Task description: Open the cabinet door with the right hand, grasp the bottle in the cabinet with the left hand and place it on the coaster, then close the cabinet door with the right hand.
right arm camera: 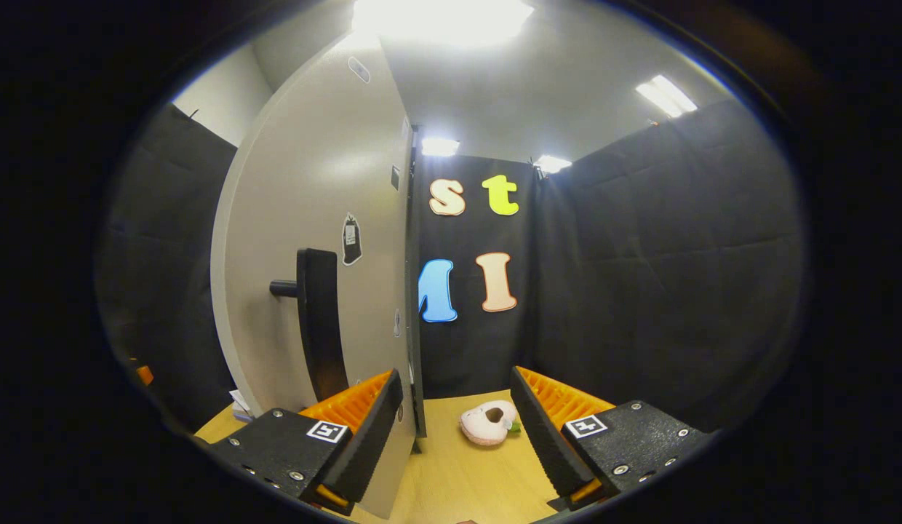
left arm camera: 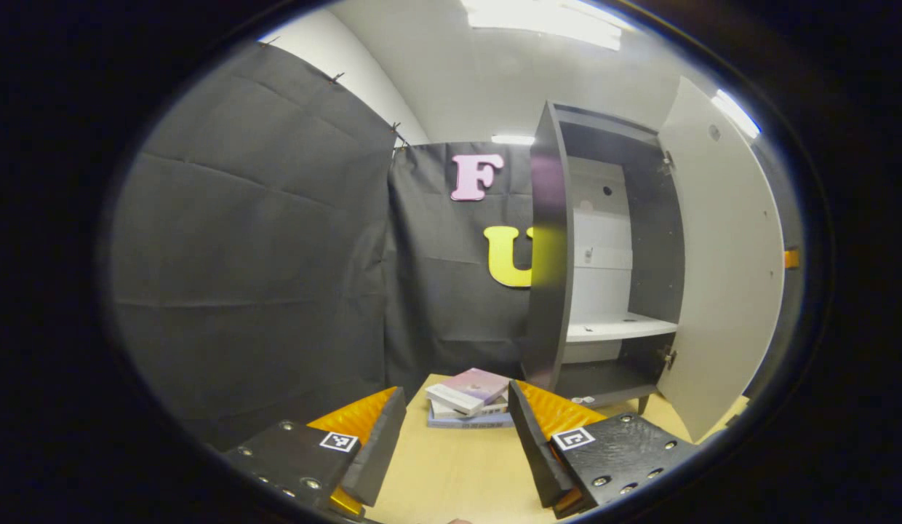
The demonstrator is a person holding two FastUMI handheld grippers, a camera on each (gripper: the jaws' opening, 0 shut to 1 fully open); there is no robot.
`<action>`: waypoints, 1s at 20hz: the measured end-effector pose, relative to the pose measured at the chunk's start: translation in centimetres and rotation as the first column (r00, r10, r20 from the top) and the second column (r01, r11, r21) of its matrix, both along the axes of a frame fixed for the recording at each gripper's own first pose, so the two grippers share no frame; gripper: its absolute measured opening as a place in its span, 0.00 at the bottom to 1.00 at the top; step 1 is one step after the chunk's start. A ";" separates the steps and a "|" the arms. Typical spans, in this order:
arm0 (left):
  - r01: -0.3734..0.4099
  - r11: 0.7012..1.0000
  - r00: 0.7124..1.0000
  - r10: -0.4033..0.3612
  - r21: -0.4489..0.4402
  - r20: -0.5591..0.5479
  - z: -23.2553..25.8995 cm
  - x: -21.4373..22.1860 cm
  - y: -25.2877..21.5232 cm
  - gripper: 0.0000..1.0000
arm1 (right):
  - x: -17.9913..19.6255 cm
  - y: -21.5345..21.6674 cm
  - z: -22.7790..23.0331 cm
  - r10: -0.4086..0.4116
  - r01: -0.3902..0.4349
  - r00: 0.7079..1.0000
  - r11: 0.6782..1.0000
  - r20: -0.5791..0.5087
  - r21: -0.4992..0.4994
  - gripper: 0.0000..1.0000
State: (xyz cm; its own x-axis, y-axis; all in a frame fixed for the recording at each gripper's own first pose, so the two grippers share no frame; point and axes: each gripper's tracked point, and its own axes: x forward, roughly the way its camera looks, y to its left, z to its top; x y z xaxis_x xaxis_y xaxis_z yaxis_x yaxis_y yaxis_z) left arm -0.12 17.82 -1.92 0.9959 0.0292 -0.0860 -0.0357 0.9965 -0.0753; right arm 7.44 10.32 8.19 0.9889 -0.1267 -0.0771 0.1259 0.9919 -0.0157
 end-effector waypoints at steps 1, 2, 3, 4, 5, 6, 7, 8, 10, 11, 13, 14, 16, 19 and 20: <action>-0.002 1.000 1.000 0.002 0.000 0.002 -0.1 -0.1 0.5 0.81 | 0.0 0.8 0.0 0.007 -0.007 1.000 1.000 0.000 -0.003 0.93; -0.003 1.000 1.000 0.003 -0.001 0.003 -0.1 -0.2 1.1 0.77 | 0.2 1.7 0.1 0.015 -0.015 1.000 1.000 0.001 -0.006 0.93; -0.004 1.000 1.000 0.004 -0.004 0.005 -0.1 -0.3 1.6 0.77 | 0.3 2.6 0.1 0.024 -0.024 1.000 1.000 0.003 -0.010 0.93; -0.006 1.000 1.000 0.006 -0.007 0.006 0.0 -0.4 2.1 0.81 | 0.5 3.6 0.1 0.034 -0.034 0.999 0.999 0.006 -0.013 0.93; -0.008 1.000 1.000 0.008 -0.007 0.008 0.0 -0.7 2.7 0.77 | 0.6 4.4 0.2 0.045 -0.045 0.999 0.999 0.008 -0.015 0.93; -0.013 1.000 1.000 0.013 -0.004 0.010 0.1 -0.9 3.4 0.77 | 1.0 5.4 0.2 0.056 -0.056 0.998 0.998 0.011 -0.012 0.88; -0.017 1.000 1.000 0.017 0.000 0.012 -0.1 -1.0 3.9 0.77 | 1.3 6.3 0.1 0.070 -0.070 0.997 0.998 0.013 -0.005 0.88; -0.019 1.000 1.000 0.019 0.003 0.014 0.1 -1.4 4.5 0.81 | 1.7 7.2 -0.1 0.081 -0.081 0.997 0.997 0.015 0.006 0.93; -0.029 1.000 0.999 0.029 0.006 0.017 0.1 -1.7 5.6 0.81 | 2.6 8.7 -0.3 0.102 -0.102 0.995 0.994 0.018 0.026 0.93; -0.037 0.999 0.999 0.036 0.008 0.016 0.0 -2.0 6.2 0.81 | 3.1 9.5 -0.4 0.117 -0.118 0.993 0.992 0.015 0.037 0.93; -0.050 0.999 0.999 0.050 0.010 0.017 0.0 -2.4 7.2 0.81 | 4.1 11.4 -0.7 0.148 -0.149 0.989 0.988 0.012 0.048 0.93; -0.057 0.998 0.998 0.057 0.011 0.018 0.0 -2.6 7.7 0.81 | 4.4 12.5 -0.6 0.164 -0.164 0.986 0.985 0.011 0.048 0.93; -0.068 0.998 0.998 0.067 0.009 0.017 -0.1 -3.0 8.6 0.81 | 5.1 14.4 -0.6 0.200 -0.200 0.980 0.979 0.010 0.046 0.93; -0.083 0.997 0.996 0.083 0.003 0.011 -0.2 -3.4 9.5 0.81 | 6.2 16.9 -1.2 0.244 -0.244 0.970 0.969 0.004 0.036 0.94; -0.086 0.996 0.996 0.086 0.001 0.013 -0.2 -3.4 9.6 0.81 | 6.4 17.4 -1.4 0.252 -0.252 0.968 0.967 0.002 0.034 0.94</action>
State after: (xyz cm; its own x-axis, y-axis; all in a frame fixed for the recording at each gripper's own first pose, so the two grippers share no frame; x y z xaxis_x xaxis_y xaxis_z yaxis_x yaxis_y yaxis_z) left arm -3.53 27.40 -2.08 0.9907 0.1149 -0.0725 -0.1203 0.9899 -0.0749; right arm 13.81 27.73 6.82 0.9885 0.1288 -0.0793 -0.1278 0.9916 0.0185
